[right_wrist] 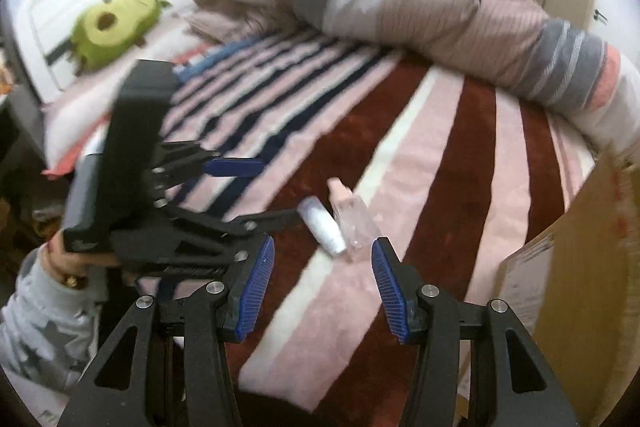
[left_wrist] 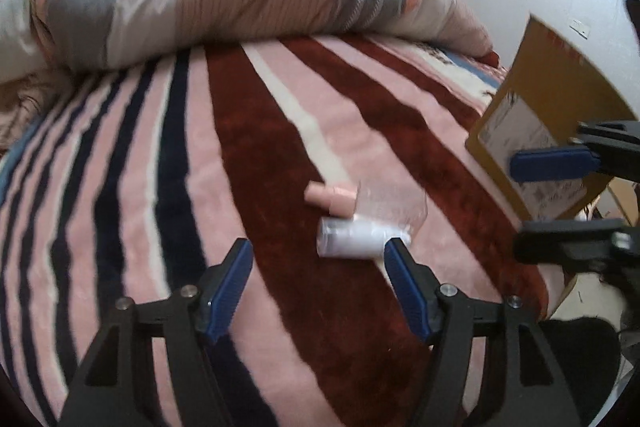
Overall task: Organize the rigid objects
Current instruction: 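Grasp the white tube with the left gripper while the right grasps the clear bottle, then carry the tube and clear bottle into the box and open both grippers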
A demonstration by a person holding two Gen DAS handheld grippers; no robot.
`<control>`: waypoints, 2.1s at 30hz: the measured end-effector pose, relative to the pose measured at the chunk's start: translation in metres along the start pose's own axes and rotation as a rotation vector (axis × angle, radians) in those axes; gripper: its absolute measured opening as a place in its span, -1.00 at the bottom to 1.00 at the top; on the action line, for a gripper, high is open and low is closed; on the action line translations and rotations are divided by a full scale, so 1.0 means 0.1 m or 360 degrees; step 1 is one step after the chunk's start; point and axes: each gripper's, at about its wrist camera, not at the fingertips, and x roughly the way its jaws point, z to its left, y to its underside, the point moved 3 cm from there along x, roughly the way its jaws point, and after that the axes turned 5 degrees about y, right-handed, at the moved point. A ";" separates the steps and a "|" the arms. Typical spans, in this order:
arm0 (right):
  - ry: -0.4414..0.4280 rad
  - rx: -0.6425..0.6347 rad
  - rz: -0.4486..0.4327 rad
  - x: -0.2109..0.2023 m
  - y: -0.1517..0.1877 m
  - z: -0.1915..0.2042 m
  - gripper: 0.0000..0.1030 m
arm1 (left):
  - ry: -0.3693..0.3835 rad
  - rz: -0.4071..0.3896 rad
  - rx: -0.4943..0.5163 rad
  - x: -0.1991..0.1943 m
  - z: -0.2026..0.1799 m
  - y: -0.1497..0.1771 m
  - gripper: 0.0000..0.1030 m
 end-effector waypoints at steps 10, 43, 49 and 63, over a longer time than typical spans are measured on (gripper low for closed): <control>0.0077 0.0151 0.0085 0.75 0.05 -0.35 -0.10 | 0.0184 0.0026 0.0015 0.37 -0.12 0.06 0.28; 0.0054 0.0161 0.0121 0.90 0.05 -0.36 -0.57 | -0.0009 -0.0083 -0.0050 -0.15 0.13 0.07 0.17; -0.0015 0.0196 -0.0046 0.37 -0.02 -0.27 -0.57 | -0.0043 -0.0190 -0.0015 -0.53 0.04 -0.11 0.17; 0.0030 0.0246 -0.0458 -1.22 0.04 -0.70 -0.57 | 0.0115 -0.0408 0.0295 -1.17 -1.14 -0.92 0.17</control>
